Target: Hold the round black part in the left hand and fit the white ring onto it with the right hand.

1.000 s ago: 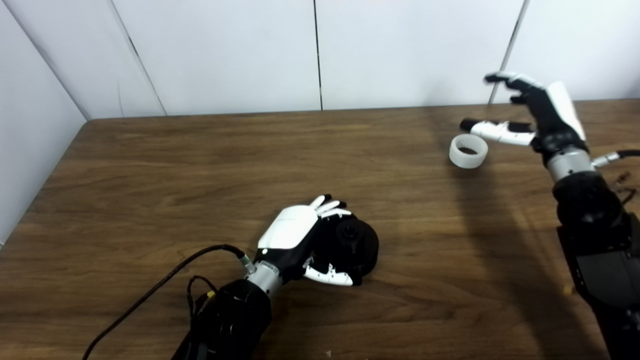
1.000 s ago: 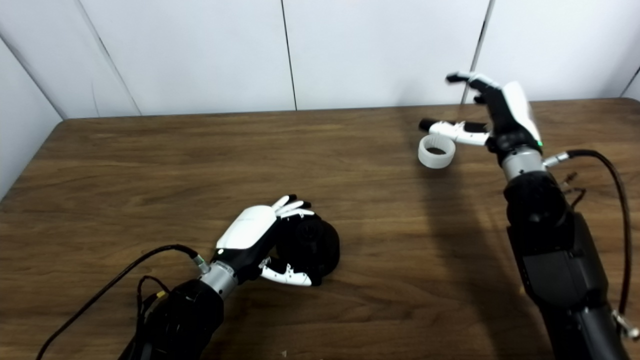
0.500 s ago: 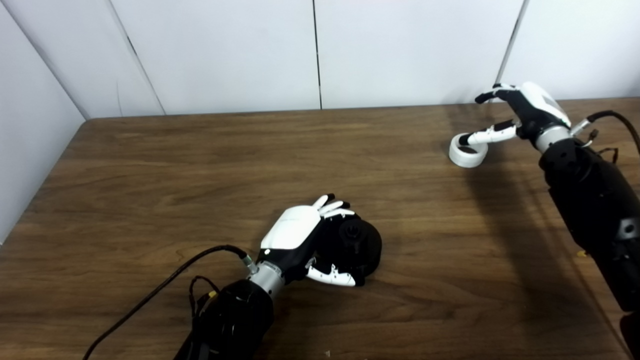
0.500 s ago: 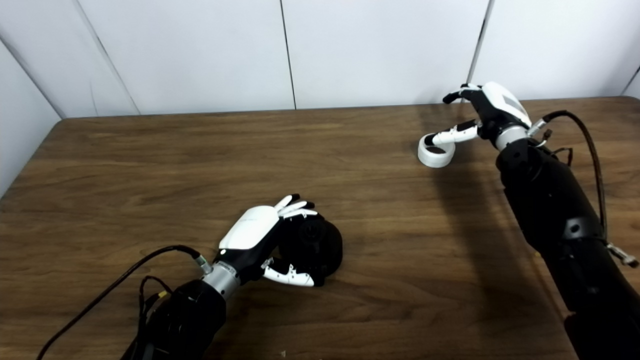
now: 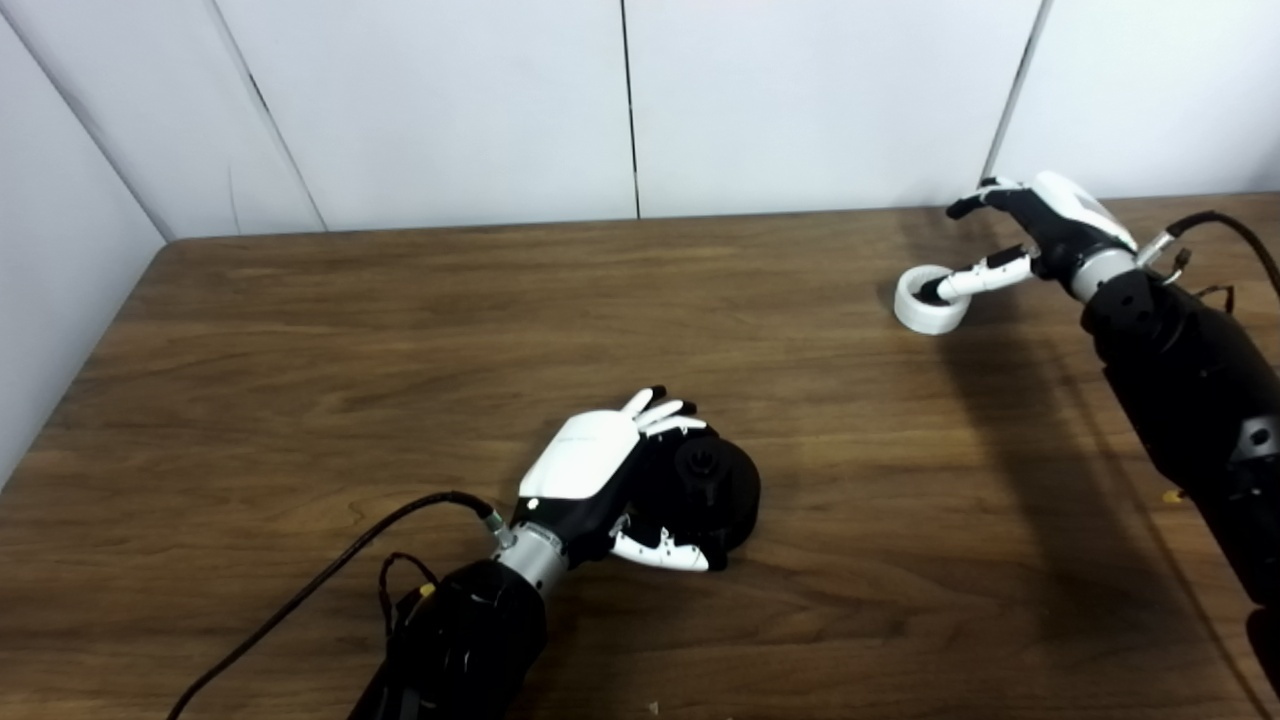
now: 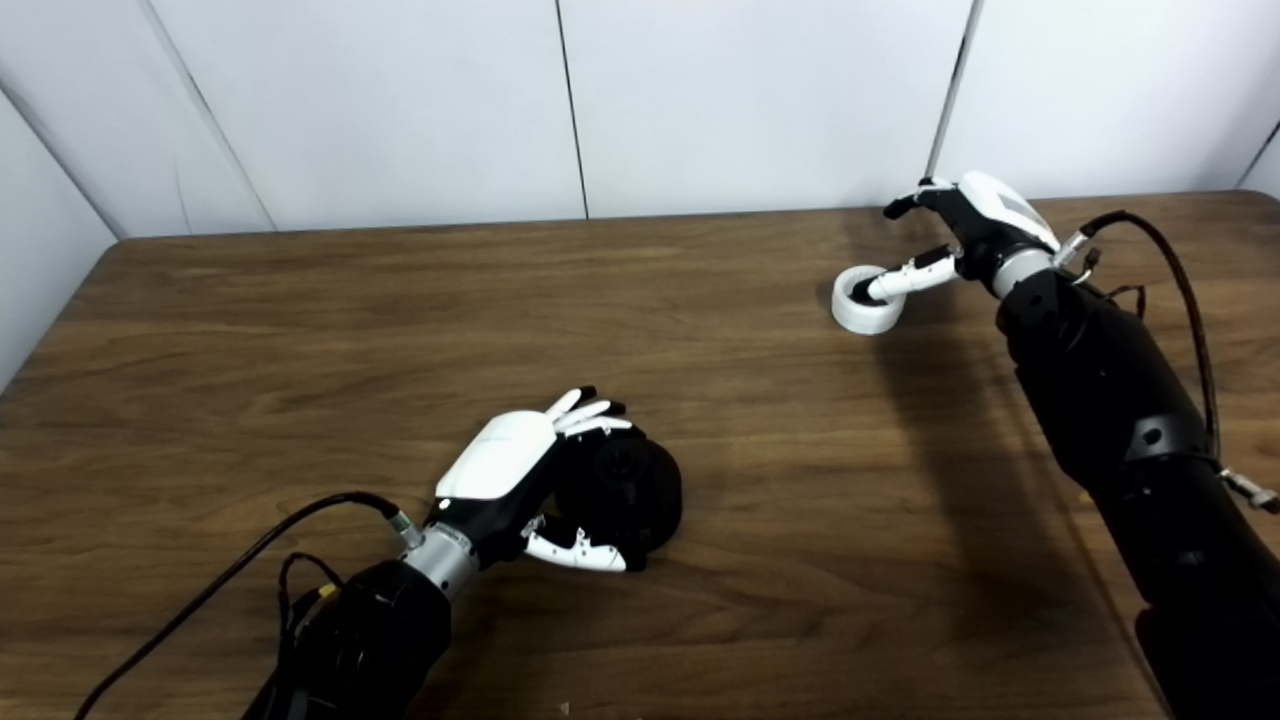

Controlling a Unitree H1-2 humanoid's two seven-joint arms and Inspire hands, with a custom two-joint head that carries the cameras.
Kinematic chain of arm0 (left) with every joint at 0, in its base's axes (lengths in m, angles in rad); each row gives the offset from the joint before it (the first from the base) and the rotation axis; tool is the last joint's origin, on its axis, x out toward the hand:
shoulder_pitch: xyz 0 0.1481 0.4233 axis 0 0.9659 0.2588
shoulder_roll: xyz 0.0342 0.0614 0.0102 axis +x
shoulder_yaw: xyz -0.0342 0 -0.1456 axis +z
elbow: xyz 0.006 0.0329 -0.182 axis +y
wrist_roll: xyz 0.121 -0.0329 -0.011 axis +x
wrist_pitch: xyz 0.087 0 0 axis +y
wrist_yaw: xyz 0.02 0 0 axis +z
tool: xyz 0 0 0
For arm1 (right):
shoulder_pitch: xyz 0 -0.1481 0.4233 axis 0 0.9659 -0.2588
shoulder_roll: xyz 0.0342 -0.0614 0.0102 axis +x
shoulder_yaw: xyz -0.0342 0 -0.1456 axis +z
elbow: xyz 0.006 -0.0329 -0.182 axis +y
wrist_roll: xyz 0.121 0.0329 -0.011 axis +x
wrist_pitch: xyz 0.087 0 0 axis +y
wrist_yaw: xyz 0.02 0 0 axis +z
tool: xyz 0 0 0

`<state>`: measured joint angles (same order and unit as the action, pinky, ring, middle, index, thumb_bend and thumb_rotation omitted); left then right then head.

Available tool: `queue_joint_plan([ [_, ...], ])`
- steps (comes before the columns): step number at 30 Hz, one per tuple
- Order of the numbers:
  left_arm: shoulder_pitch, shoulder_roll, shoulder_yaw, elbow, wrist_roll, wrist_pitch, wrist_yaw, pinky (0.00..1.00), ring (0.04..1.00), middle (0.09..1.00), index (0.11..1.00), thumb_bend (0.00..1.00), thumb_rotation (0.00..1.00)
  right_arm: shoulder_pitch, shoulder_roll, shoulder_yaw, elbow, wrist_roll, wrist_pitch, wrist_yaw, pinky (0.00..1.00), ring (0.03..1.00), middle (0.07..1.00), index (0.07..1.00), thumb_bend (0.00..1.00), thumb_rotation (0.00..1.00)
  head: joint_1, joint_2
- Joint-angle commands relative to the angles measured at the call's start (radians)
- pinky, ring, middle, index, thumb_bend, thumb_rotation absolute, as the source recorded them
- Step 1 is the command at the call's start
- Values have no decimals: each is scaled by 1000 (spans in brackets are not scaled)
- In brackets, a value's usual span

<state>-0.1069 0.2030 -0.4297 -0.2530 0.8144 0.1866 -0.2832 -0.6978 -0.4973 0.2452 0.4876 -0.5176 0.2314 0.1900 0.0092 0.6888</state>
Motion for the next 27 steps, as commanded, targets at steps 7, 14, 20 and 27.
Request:
queue_joint_plan([
  [7,-5,2,1,1,4,6,-20,847,989,924,785,885,363,-48,-37,5,-64,-13,7,45,941,1000,951,774,947,381,3,6],
  [14,-11,-3,5,16,5,2,-11,845,988,924,781,894,371,-29,-44,21,-119,-36,30,91,915,997,939,775,960,430,5,8],
  [20,-14,-2,9,27,6,-1,-9,846,991,926,781,889,367,-17,-40,21,-139,-46,26,103,899,987,925,765,967,436,8,9],
  [27,-13,-2,17,27,-4,-11,-2,854,987,921,778,888,371,-3,-18,11,-108,-36,29,93,877,975,921,760,941,403,13,7],
])
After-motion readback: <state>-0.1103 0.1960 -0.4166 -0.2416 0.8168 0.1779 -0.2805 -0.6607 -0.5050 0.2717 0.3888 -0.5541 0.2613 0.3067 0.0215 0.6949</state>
